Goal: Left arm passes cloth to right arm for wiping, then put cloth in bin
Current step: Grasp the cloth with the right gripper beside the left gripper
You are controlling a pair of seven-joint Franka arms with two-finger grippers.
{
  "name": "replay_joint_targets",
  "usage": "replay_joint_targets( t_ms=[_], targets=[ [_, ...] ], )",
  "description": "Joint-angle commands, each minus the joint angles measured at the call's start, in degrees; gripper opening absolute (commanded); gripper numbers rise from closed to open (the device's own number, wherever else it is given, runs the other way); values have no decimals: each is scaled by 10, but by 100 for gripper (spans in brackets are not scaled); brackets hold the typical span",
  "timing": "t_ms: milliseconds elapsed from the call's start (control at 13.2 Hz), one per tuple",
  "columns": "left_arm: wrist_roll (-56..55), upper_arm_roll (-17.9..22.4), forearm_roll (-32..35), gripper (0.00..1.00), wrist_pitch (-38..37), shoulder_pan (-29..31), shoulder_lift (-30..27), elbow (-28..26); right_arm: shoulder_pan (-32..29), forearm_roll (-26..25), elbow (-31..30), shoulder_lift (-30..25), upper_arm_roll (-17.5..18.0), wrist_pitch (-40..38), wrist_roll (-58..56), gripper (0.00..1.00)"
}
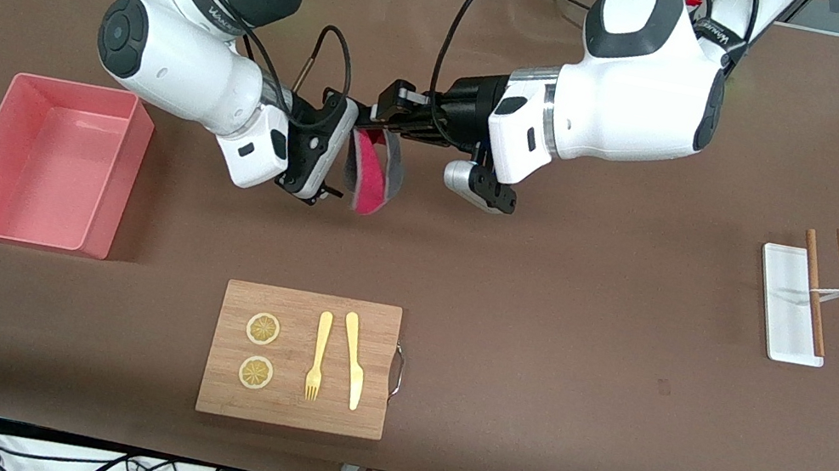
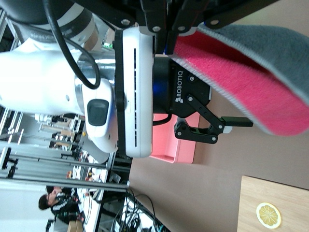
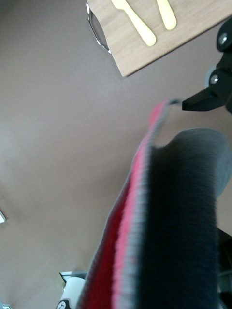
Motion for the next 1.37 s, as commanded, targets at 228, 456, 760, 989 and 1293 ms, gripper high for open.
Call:
replay_joint_targets(
  t_ms=[228,456,760,989,1293],
  targets=[
    [-20,1,-23,0,44,-24,8,21,30,13,6,15,1,19,1,94],
    [-20,1,-22,0,44,-24,8,21,30,13,7,15,1,19,23,27],
    [-20,2,-20,0,44,-23,8,20,29,24,16,27,1,18,22,0],
    [-19,1,-18,0,44,-23,8,20,24,43,27,28,-3,-7,24,0],
    [-19,2,-17,0,44,-24,8,20,-7,40,68,26,-6,-97,50,0]
  ],
)
